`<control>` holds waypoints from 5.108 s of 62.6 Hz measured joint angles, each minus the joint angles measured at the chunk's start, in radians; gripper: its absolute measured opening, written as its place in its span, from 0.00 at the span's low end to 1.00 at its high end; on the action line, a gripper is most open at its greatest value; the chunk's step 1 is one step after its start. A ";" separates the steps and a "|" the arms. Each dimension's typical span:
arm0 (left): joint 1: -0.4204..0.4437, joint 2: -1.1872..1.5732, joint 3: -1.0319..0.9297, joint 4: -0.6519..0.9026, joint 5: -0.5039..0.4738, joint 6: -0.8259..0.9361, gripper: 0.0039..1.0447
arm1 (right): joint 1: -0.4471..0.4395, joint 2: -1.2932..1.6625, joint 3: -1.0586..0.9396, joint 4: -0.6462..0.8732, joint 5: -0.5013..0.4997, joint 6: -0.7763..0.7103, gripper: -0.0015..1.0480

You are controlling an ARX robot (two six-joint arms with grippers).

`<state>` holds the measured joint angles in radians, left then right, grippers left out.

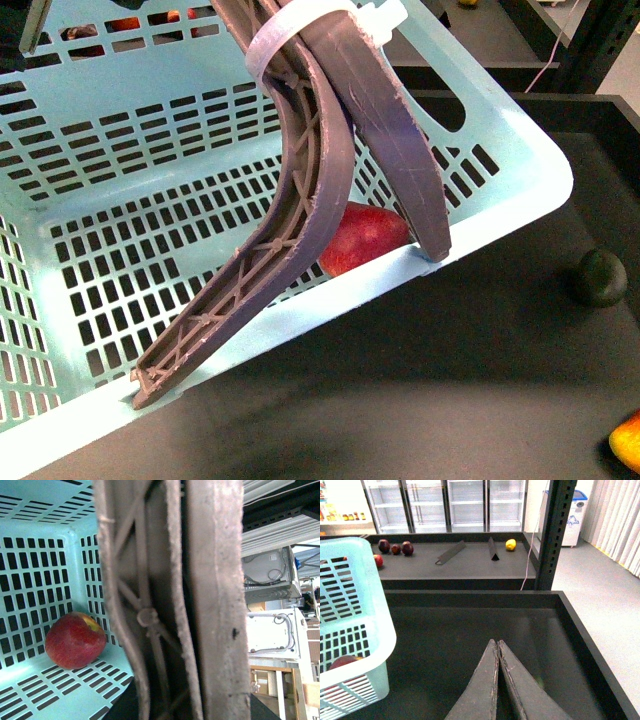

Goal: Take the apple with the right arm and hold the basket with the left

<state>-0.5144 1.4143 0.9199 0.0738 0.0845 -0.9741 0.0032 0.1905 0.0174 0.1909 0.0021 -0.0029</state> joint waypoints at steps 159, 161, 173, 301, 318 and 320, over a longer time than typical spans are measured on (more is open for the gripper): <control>0.396 0.335 0.001 0.022 -0.339 -0.697 0.62 | 0.000 -0.185 0.000 -0.190 0.000 0.002 0.92; 0.391 0.322 0.001 0.011 -0.339 -0.700 0.68 | 0.000 -0.185 0.000 -0.190 0.000 0.002 0.92; 0.345 0.179 0.001 -0.137 -0.351 -0.721 0.93 | 0.000 -0.185 0.000 -0.190 0.000 0.002 0.92; 0.511 -1.138 -0.906 0.204 -0.084 0.963 0.03 | 0.000 -0.185 0.000 -0.190 0.000 0.002 0.92; 0.511 -1.222 -0.906 0.119 -0.084 0.963 0.03 | 0.000 -0.185 0.000 -0.190 0.000 0.002 0.92; 0.511 -1.231 -0.906 0.110 -0.084 0.963 0.03 | 0.000 -0.185 0.000 -0.190 0.000 0.002 0.92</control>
<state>-0.0036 0.1833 0.0143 0.1841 0.0002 -0.0113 0.0032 0.0055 0.0174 0.0013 0.0021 -0.0006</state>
